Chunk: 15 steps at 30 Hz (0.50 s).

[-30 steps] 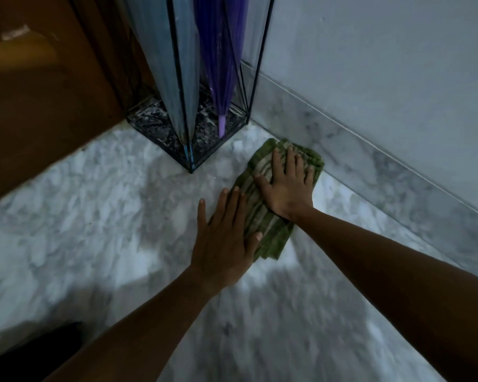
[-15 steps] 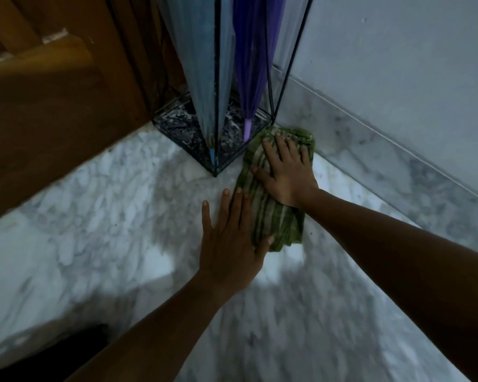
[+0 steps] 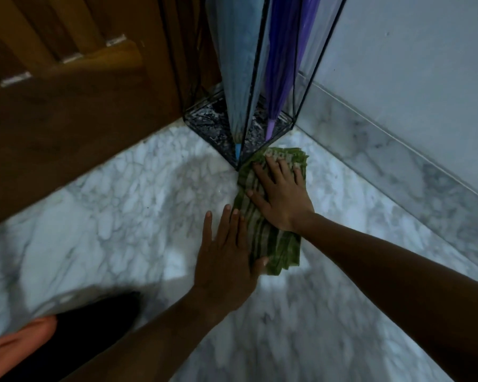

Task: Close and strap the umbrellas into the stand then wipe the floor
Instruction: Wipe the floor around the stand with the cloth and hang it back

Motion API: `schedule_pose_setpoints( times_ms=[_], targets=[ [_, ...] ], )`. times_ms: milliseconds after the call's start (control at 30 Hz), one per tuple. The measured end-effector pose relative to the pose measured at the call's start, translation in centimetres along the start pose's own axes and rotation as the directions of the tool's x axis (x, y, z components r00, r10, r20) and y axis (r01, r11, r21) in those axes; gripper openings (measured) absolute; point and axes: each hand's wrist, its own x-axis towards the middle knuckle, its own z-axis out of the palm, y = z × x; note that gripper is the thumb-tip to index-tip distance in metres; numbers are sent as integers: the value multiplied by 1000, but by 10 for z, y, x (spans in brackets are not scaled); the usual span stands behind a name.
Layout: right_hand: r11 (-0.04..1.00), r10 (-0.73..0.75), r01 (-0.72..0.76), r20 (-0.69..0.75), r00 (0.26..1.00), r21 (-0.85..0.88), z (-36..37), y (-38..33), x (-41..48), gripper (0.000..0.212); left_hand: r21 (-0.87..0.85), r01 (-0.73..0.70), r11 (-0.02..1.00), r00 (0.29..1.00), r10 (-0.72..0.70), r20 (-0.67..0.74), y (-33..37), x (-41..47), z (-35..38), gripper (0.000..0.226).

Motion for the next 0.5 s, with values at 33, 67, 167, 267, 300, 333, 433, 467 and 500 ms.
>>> schedule_pose_setpoints(
  times_ms=[33,67,167,267,300,333,433,467,500],
  targets=[
    [1000,-3,3,3,1000,5,1,-5,-3,70,23,-23,999,1000,23,1,-5,-4,-2,84],
    [1000,-5,5,10,1000,13,1,-10,-6,70,44,-49,998,999,49,5,-10,-8,-4,84],
    [1000,-4,3,45,999,25,0,-24,-13,71,95,-127,987,992,124,36,-27,-14,-13,84],
    [1000,-6,5,100,995,8,-1,-39,-18,73,112,-180,977,984,177,32,-41,-18,-23,82],
    [1000,-2,1,121,993,12,-1,-44,-20,73,110,-184,977,983,182,28,-45,-19,-27,81],
    [1000,6,-9,140,990,23,-1,-49,-21,74,118,-177,977,984,173,42,-50,-21,-30,83],
    [998,32,-43,185,982,54,1,-62,-22,78,208,-121,971,986,93,137,-62,-23,-40,87],
    [997,36,-49,201,979,62,2,-66,-22,80,230,-110,967,984,73,160,-67,-24,-41,86],
    [996,38,-55,217,975,75,4,-71,-22,81,262,-103,960,981,55,188,-72,-25,-42,85]
  ],
)
